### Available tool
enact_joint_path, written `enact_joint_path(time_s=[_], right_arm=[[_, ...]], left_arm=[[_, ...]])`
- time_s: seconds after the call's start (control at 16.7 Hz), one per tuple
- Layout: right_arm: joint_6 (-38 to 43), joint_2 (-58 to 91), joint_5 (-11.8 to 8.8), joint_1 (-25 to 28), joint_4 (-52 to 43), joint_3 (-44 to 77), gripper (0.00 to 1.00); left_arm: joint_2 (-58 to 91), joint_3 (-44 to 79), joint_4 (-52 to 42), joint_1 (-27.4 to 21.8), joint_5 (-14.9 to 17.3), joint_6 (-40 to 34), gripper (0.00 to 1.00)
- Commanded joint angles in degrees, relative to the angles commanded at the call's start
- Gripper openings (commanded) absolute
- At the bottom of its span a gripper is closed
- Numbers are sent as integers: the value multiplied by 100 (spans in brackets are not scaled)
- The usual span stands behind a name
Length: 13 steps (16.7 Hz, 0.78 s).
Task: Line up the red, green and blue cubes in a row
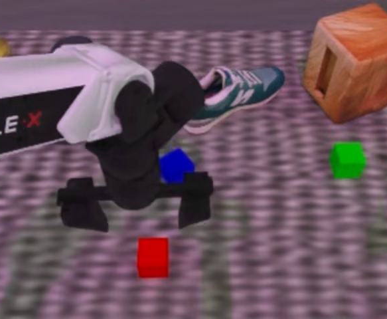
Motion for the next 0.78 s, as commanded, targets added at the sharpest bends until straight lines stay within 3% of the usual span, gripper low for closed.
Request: enact_joint_path(time_s=[0.36, 0.78], right_arm=[[189, 1978, -19, 241, -1186, 1878, 100], [521, 6480, 7, 618, -3503, 5255, 100]], left_arm=[[-1786, -1404, 972, 877, -59, 210, 100], [-5553, -4150, 2863, 2431, -87, 1259, 100]])
